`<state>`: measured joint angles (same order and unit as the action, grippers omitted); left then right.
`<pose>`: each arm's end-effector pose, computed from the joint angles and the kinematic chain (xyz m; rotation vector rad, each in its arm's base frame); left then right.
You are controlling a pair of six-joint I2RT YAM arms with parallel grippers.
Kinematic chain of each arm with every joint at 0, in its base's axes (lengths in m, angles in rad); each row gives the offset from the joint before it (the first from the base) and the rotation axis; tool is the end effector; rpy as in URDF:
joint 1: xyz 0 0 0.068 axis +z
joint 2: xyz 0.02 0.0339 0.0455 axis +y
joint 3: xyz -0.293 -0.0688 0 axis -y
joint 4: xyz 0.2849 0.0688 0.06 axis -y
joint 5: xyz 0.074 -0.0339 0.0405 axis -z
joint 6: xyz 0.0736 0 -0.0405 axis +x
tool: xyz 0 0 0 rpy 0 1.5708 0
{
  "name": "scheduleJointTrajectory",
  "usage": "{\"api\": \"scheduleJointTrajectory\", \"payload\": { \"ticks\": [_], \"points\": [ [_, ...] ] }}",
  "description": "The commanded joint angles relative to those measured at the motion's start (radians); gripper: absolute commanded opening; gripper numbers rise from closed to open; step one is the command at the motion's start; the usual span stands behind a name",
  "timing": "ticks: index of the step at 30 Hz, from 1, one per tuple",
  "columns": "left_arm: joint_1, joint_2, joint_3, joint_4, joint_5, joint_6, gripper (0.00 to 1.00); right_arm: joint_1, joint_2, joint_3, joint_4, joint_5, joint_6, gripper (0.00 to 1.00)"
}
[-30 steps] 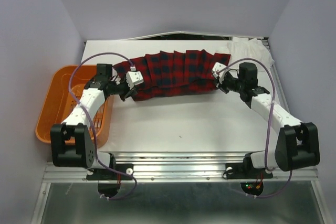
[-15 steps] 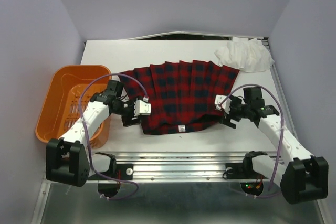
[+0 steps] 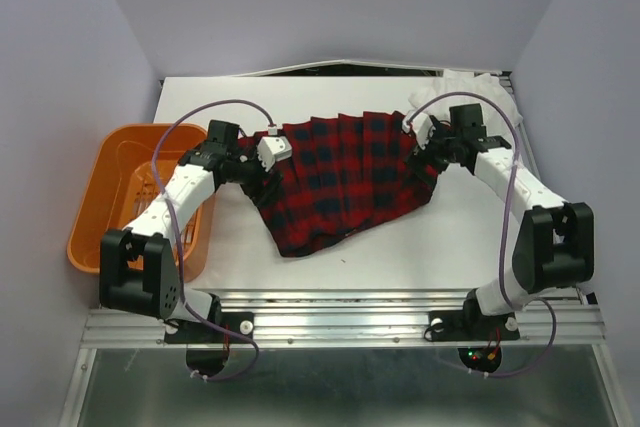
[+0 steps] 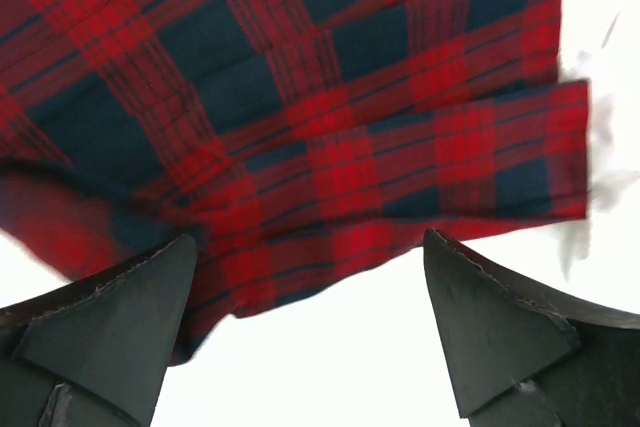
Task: Fold and stack the skirts
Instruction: Flatten the skirt out
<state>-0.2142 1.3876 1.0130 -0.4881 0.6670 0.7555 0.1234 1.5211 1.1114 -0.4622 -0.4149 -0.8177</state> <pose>0.3220 -0.1166 0.2531 1.3004 1.8518 -0.5275 0.3751 0.0764 0.2395 -1.2244 2.0101 0.1735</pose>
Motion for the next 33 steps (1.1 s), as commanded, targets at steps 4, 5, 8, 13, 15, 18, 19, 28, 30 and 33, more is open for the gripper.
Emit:
{"api": "scheduleJointTrajectory", "payload": {
  "ticks": [4,5,8,13,15,18,19,28,30,33],
  "points": [
    [0.001,0.002,0.009,0.103,-0.032,-0.191,0.73,-0.008,-0.126,0.009,-0.173,-0.036,-0.240,1.00],
    [0.001,0.007,0.003,0.111,-0.040,-0.196,0.72,-0.008,-0.198,-0.016,-0.188,-0.029,-0.279,1.00],
    [0.001,0.033,0.002,0.114,-0.061,-0.215,0.67,-0.008,-0.365,-0.170,-0.152,0.026,-0.367,1.00],
    [-0.002,0.088,0.015,0.114,-0.104,-0.263,0.62,-0.008,-0.333,-0.262,0.106,0.074,-0.158,0.92],
    [-0.004,0.128,0.036,0.095,-0.135,-0.286,0.60,-0.008,-0.143,-0.115,0.105,0.064,-0.022,0.87],
    [-0.004,0.175,0.070,0.063,-0.178,-0.312,0.59,-0.008,0.040,0.089,0.069,0.012,0.072,0.75],
    [-0.004,0.192,0.084,0.054,-0.202,-0.321,0.59,-0.008,0.138,0.126,0.069,0.008,0.086,0.70],
    [-0.004,0.240,0.107,-0.029,-0.268,-0.353,0.59,0.018,0.381,0.201,-0.102,0.056,0.052,0.50],
    [-0.007,0.251,0.105,-0.033,-0.268,-0.366,0.59,0.042,0.334,0.130,-0.131,0.076,0.029,0.50],
    [-0.007,0.272,0.110,-0.046,-0.262,-0.375,0.59,0.120,0.253,-0.010,-0.188,0.099,0.040,0.49]
  ]
}}
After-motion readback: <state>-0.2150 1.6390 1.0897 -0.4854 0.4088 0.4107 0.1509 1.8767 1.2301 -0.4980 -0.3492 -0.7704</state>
